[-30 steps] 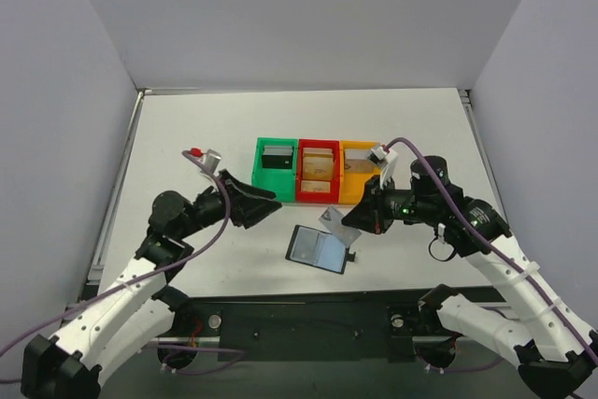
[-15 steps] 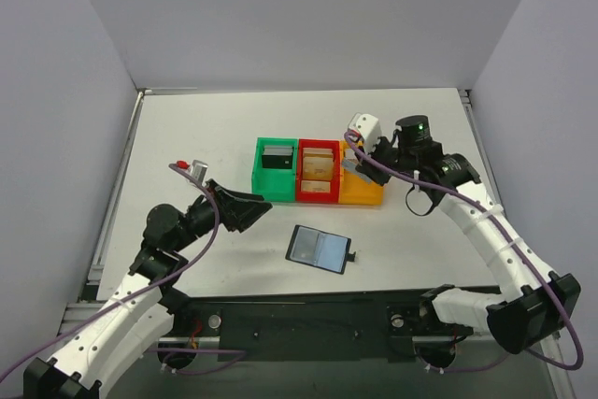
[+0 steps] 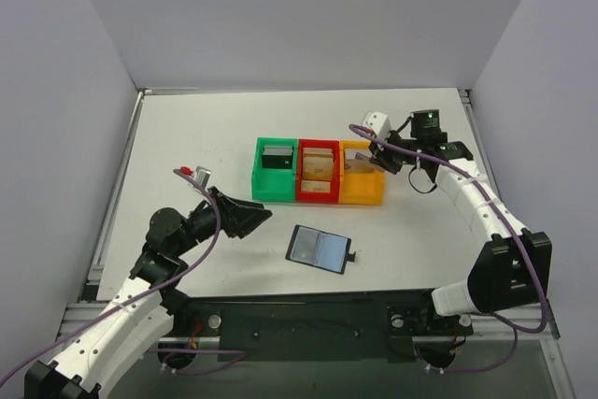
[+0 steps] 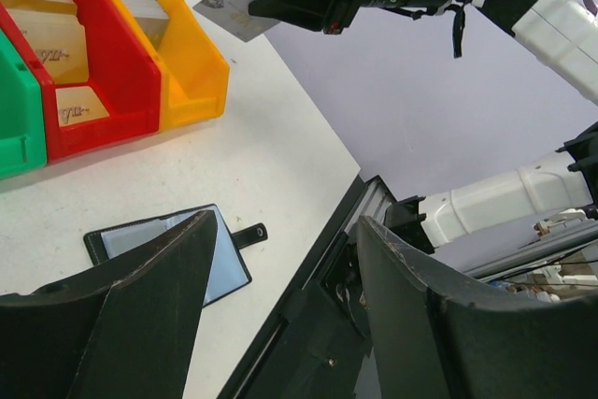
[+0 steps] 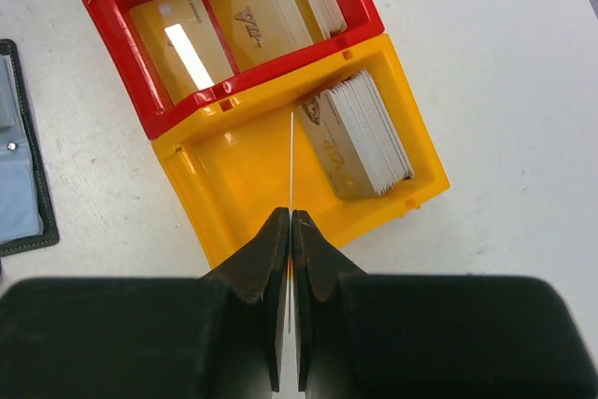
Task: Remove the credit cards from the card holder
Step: Place the credit card in the storage box.
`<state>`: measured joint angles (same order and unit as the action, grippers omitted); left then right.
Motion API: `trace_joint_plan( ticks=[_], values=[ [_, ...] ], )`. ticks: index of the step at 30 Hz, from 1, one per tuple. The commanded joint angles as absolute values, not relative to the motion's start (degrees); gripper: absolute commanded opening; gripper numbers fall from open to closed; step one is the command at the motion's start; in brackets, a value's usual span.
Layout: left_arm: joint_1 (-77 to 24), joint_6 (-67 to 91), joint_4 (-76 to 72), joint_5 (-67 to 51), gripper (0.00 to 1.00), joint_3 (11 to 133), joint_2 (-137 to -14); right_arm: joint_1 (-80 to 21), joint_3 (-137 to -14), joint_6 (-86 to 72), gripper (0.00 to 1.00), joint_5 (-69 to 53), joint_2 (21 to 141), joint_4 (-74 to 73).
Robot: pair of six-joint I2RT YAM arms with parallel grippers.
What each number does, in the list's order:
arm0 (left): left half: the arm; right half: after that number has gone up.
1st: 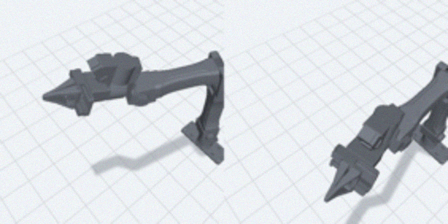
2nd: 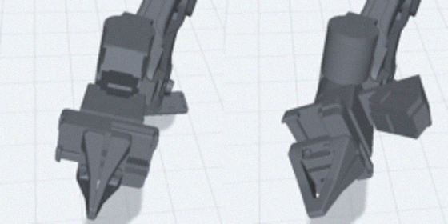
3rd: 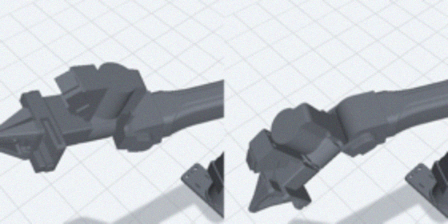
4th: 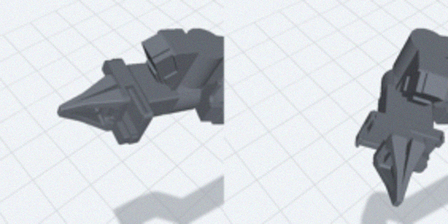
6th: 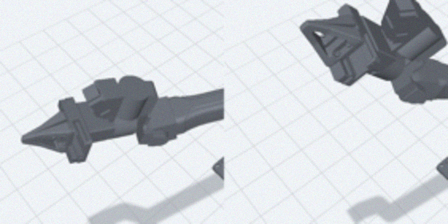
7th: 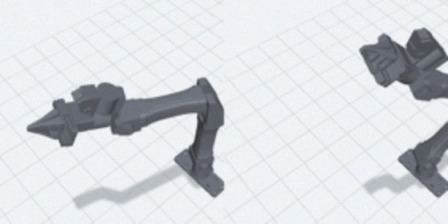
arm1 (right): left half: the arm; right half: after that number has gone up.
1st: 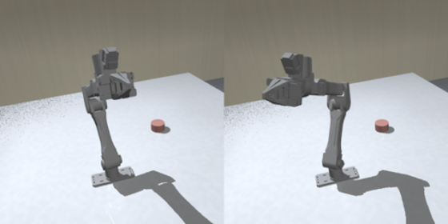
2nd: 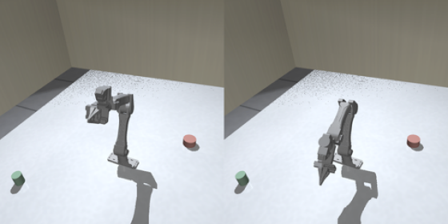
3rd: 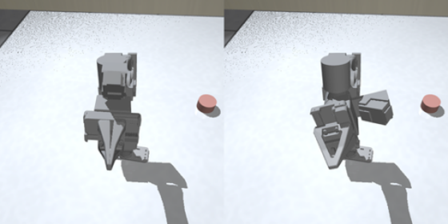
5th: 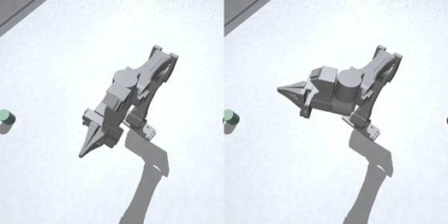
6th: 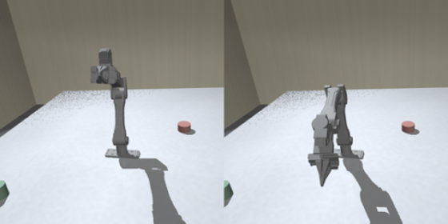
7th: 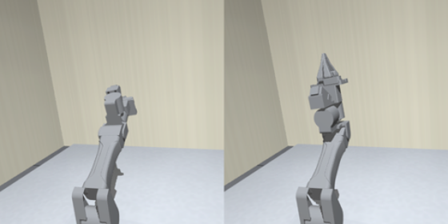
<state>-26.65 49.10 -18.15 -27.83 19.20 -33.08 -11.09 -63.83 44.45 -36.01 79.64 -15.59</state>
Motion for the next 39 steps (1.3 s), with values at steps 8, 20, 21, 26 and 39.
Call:
trace_joint_plan(
  ticks=[8, 20, 21, 26, 39],
  values=[
    [-28.1, 48.2, -17.0, -28.7, 0.71, 18.5, -32.5, -8.8, -69.6, 50.6, 0.00, -47.2, 88.9, -13.8],
    [-28.4, 47.8, -16.6, -28.4, 0.71, 18.7, -34.2, -8.8, -68.5, 51.6, 0.00, -47.4, 94.3, -10.8],
    [-28.4, 47.8, -16.6, -28.4, 0.71, 18.6, -34.2, -8.9, -68.7, 51.6, 0.00, -47.8, 94.9, -10.7],
    [-28.4, 47.7, -16.3, -28.2, 0.71, 18.6, -34.0, -9.2, -66.5, 46.4, 0.00, -45.8, 93.5, -4.0],
    [-28.4, 48.8, -22.5, -19.7, 0.97, 20.9, -28.2, -25.9, -71.3, 15.7, 0.00, -26.6, 72.4, -2.0]
  ],
)
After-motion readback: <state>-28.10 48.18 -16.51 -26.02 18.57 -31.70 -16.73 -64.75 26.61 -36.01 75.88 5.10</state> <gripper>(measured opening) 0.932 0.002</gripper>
